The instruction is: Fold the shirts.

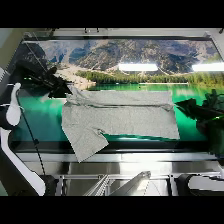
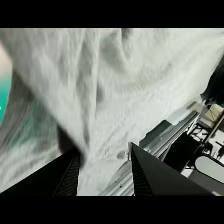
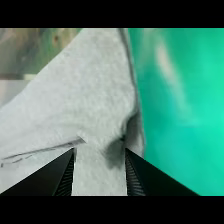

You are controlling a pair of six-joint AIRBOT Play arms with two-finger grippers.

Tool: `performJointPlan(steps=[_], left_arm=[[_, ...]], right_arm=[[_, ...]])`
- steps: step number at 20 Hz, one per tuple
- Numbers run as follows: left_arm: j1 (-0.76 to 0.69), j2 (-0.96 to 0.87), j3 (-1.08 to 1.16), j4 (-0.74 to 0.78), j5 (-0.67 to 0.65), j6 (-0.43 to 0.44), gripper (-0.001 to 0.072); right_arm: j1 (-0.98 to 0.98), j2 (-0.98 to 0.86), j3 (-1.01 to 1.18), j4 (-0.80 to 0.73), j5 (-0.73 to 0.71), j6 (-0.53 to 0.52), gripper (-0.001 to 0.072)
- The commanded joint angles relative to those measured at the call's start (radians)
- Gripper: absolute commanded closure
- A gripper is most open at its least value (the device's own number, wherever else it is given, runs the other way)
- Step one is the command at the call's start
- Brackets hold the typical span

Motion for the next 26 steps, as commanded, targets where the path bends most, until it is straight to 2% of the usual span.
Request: performJointPlan(steps=[1,2,3,4,8,11,12,14,17,26], left_arm=[[0.05,0.113,-0.024,0.111,0.047,-0.074,0.038],[0.051,0.18,-0.082,0.166,0.047,-0.075,0.028],[0.049,0.252,-0.163,0.197,0.04,-0.084,0.0071],[0.05,0.333,-0.267,0.199,0.007,-0.09,-0.0006],[0.041,0.675,-0.806,0.222,-0.197,-0.082,-0.0004],[0.041,0.819,-1.14,0.213,-0.322,-0.081,0.0013],[0.042,0.85,-1.227,0.182,-0.374,-0.067,0.0013],[0.042,0.902,-1.363,0.05,-0.484,0.018,0.0013],[0.042,0.938,-1.47,0.01,-0.579,0.031,0.0014],[0.041,0.935,-1.507,-0.004,-0.683,0.032,0.0014]], right_arm=[[-0.093,0.164,0.001,-0.194,0.002,0.176,0.0339],[-0.102,0.212,0.001,-0.231,0.002,0.216,0.0255],[-0.105,0.254,0.001,-0.27,0.002,0.261,0.0124],[-0.103,0.291,0.001,-0.301,0.005,0.29,0.0103],[-0.08,0.343,0.001,-0.277,0.033,0.293,0.0105],[-0.054,0.342,0.001,-0.257,0.047,0.293,0.0105],[-0.042,0.343,0.001,-0.254,0.05,0.293,0.0105],[-0.026,0.343,0.001,-0.251,0.062,0.293,0.0106],[0.0,0.343,0.001,-0.222,0.088,0.292,0.0106],[0.021,0.343,0.001,-0.212,0.129,0.292,0.0106]])
